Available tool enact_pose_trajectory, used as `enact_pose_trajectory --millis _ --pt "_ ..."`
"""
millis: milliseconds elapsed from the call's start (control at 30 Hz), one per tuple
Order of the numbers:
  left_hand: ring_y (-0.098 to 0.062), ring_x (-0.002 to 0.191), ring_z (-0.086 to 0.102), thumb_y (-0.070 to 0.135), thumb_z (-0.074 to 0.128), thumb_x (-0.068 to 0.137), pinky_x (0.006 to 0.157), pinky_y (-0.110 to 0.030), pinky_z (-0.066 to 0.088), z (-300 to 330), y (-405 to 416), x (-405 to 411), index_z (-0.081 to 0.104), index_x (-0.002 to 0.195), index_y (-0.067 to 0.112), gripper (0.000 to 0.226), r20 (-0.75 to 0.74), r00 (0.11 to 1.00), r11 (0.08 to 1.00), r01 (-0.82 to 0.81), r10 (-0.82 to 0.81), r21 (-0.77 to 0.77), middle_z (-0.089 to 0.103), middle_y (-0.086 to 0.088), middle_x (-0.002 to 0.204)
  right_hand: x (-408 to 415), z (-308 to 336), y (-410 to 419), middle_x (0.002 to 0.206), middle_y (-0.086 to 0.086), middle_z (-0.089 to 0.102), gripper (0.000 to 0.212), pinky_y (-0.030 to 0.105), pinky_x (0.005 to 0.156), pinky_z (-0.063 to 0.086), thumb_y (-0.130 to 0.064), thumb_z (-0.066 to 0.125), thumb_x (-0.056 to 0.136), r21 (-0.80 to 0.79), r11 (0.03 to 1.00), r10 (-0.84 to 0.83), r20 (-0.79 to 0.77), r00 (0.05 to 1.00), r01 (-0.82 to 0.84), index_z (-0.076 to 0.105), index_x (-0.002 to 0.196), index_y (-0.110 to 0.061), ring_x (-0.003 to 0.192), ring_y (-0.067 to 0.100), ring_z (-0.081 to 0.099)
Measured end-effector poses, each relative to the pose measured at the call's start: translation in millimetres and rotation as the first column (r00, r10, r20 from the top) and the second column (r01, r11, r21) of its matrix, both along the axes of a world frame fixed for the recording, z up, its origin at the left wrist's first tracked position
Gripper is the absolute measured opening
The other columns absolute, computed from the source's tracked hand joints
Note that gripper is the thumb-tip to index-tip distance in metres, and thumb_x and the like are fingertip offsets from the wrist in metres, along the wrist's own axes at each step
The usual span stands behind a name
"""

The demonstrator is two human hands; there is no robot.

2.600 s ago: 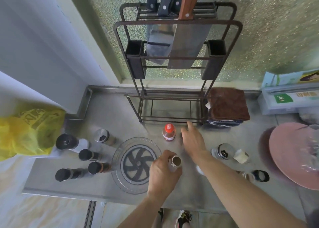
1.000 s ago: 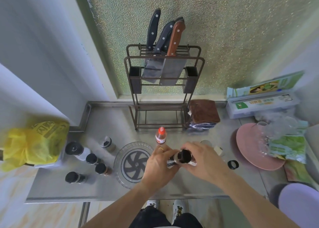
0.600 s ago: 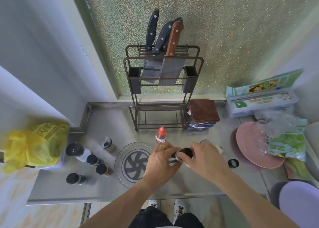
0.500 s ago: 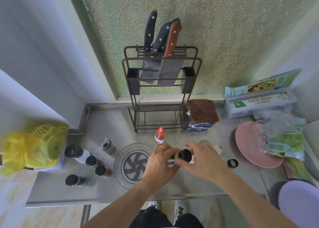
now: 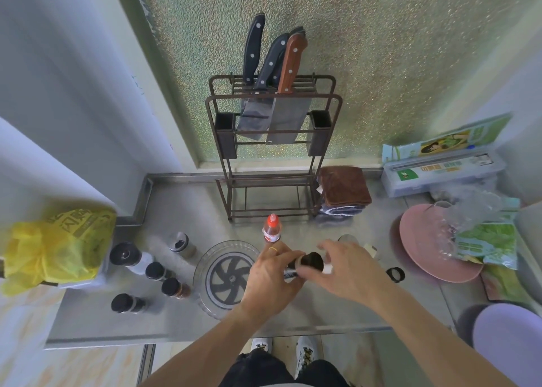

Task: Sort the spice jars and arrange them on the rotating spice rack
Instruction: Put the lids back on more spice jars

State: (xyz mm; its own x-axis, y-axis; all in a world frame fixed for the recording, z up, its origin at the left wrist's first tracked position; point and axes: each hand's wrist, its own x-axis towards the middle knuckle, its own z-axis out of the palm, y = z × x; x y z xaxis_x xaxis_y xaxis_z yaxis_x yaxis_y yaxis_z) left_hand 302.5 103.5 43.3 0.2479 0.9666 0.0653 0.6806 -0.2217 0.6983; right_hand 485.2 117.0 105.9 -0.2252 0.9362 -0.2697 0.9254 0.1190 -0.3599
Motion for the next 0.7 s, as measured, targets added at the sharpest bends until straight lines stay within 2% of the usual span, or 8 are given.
enact_pose_trajectory --millis 67,100,200,333,400,433,567,700 --pt "0.0 0.089 0.052 0.036 0.078 0.078 0.073 -0.007 0.036 -0.9 0.4 -0.5 0.071 0.108 0.036 0.031 -0.001 1.0 1.0 -0.011 0.011 -0.004 0.06 0.017 0.095 -0.1 -2.6 -0.7 0.105 -0.009 0.06 0.05 0.029 0.081 0.049 -0.058 0.066 0.079 0.007 0.998 0.056 -0.13 0.99 -0.056 0.05 0.119 -0.033 0.088 0.012 0.061" --pt "0.0 0.089 0.052 0.036 0.078 0.078 0.073 -0.007 0.036 -1.3 0.4 -0.8 0.07 0.108 0.037 0.031 -0.001 1.0 1.0 -0.014 0.014 -0.004 0.059 0.017 0.094 -3.2 3.2 -1.0 0.097 -0.009 0.061 0.039 0.029 0.078 0.048 -0.059 0.062 0.083 0.009 0.997 0.072 -0.059 0.996 -0.072 0.053 0.11 -0.033 0.083 0.014 0.061" --pt "-0.001 0.09 0.052 0.036 0.079 0.077 0.072 -0.01 0.038 -1.8 -0.1 -2.3 0.07 0.106 0.037 0.03 -0.013 1.0 1.0 -0.015 0.015 -0.004 0.059 0.018 0.094 -3.4 -1.7 2.4 0.083 -0.003 0.062 0.082 0.032 0.067 0.044 -0.086 0.013 0.079 0.053 0.995 0.075 0.094 0.993 -0.08 0.062 0.099 -0.023 0.076 0.019 0.055" --pt "0.0 0.088 0.051 0.035 0.077 0.078 0.071 -0.007 0.036 -3.2 -0.4 -3.4 0.071 0.107 0.037 0.029 -0.012 1.0 1.0 -0.017 0.018 0.007 0.059 0.018 0.094 -4.0 -2.6 1.0 0.112 -0.007 0.06 0.051 0.029 0.08 0.047 -0.051 0.071 0.08 0.002 0.994 0.112 -0.122 0.986 -0.113 0.05 0.122 -0.03 0.093 0.015 0.06" --pt "0.0 0.087 0.049 0.036 0.077 0.079 0.074 -0.011 0.039 -5.3 -1.7 -2.9 0.07 0.105 0.036 0.026 -0.023 1.0 1.0 0.01 -0.01 0.011 0.058 0.018 0.094 -9.3 -2.0 1.3 0.093 -0.004 0.066 0.034 0.028 0.071 0.045 -0.056 0.059 0.087 0.045 0.997 0.064 -0.014 0.998 -0.064 0.059 0.099 -0.024 0.08 0.017 0.058" --pt "0.0 0.087 0.048 0.037 0.077 0.08 0.075 -0.014 0.041 -6.6 -3.1 -2.4 0.07 0.104 0.035 0.025 -0.029 0.999 1.0 0.021 -0.021 0.01 0.058 0.018 0.094 -12.2 0.0 2.2 0.084 -0.002 0.067 0.044 0.031 0.069 0.046 -0.063 0.049 0.088 0.065 0.998 0.018 0.043 0.999 -0.021 0.06 0.09 -0.02 0.076 0.019 0.056" --pt "0.0 0.088 0.047 0.032 0.078 0.079 0.075 -0.009 0.036 -8.0 -6.3 -1.7 0.071 0.108 0.036 0.031 0.0 1.0 1.0 0.006 -0.006 0.001 0.058 0.018 0.094 -11.1 1.8 3.5 0.109 -0.006 0.062 0.052 0.03 0.082 0.047 -0.053 0.07 0.078 -0.039 0.996 0.079 -0.047 0.996 -0.08 0.053 0.12 -0.026 0.098 0.017 0.059" --pt "0.002 0.085 0.047 0.032 0.079 0.078 0.073 -0.006 0.033 -13.5 -6.1 -2.7 0.072 0.108 0.035 0.031 -0.005 1.0 1.0 -0.009 0.009 0.01 0.059 0.018 0.092 -18.4 -12.2 -4.0 0.103 -0.006 0.067 0.035 0.026 0.076 0.045 -0.043 0.074 0.08 0.021 1.0 -0.008 -0.039 0.999 0.008 0.059 0.108 -0.027 0.096 0.016 0.061"
